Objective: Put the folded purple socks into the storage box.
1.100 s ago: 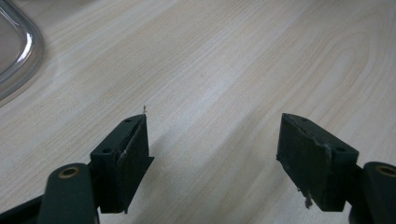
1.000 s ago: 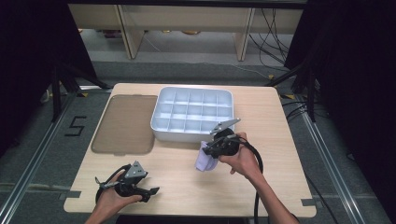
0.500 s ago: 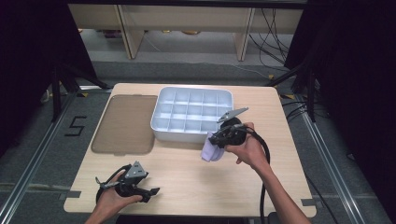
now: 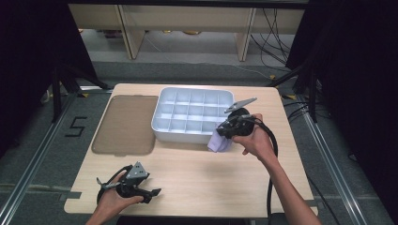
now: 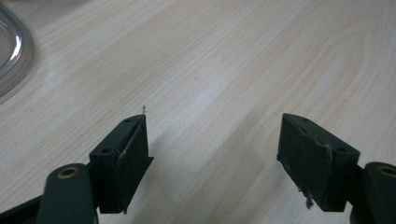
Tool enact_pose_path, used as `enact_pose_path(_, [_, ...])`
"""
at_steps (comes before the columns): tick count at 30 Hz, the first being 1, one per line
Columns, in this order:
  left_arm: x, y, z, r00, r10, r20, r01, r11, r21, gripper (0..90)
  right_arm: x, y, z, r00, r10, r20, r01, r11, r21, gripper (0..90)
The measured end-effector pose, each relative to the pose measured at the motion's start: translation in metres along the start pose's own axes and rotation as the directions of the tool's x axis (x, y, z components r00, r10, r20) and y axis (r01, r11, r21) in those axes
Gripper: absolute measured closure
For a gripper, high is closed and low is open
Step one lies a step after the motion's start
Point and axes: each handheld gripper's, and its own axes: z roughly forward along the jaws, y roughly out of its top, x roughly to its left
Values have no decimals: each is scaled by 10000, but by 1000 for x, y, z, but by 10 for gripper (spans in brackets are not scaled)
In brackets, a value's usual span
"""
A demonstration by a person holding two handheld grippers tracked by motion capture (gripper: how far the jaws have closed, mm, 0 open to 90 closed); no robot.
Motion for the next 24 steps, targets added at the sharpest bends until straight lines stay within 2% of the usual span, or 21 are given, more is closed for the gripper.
enact_pose_path(3, [-1, 0, 0, 10000, -56, -12, 56, 10000, 6, 242, -5, 4, -1, 9998, -51, 201, 55, 9998, -202, 723])
enact_pose_path(11, [-1, 0, 0, 10000, -58, 42, 58, 10000, -4, 242, -19, 17, -5, 9984, 139, 554, -134, 9999, -105, 722])
enact_pose_path(12, [0, 0, 0, 10000, -17, -12, 17, 10000, 95, 242, -21, 18, -4, 9983, 35, 588, -29, 9999, -115, 722])
enact_pose_path(16, [-1, 0, 0, 10000, -77, 42, 77, 10000, -8, 242, -29, 22, 1, 9956, 327, 879, -312, 9993, -191, 722])
enact_pose_path(18, [-1, 0, 0, 10000, -72, 41, 72, 10000, -7, 242, -34, 25, 3, 9954, 397, 876, -398, 9992, -7, 722])
enact_pose_path(19, [-1, -1, 1, 10000, -81, 9, 81, 10000, 10, 242, -36, 26, 6, 9941, 396, 1007, -378, 9991, -193, 722])
enact_pose_path(21, [0, -1, 1, 10000, -16, -35, 16, 10000, 55, 242, -40, 29, 8, 9931, 459, 1077, -455, 9989, -58, 722])
enact_pose_path(22, [-1, -1, 1, 9997, -235, 54, 235, 9997, 6, 242, -42, 31, 9, 9930, 464, 1086, -469, 9989, 13, 722])
enact_pose_path(23, [0, -1, 1, 9997, -241, 42, 241, 9997, -6, 242, -44, 32, 11, 9917, 543, 1165, -539, 9985, -65, 722])
enact_pose_path(24, [1, -1, 0, 10000, -31, 19, 31, 10000, -1, 242, -46, 33, 12, 9920, 470, 1174, -473, 9989, -2, 722])
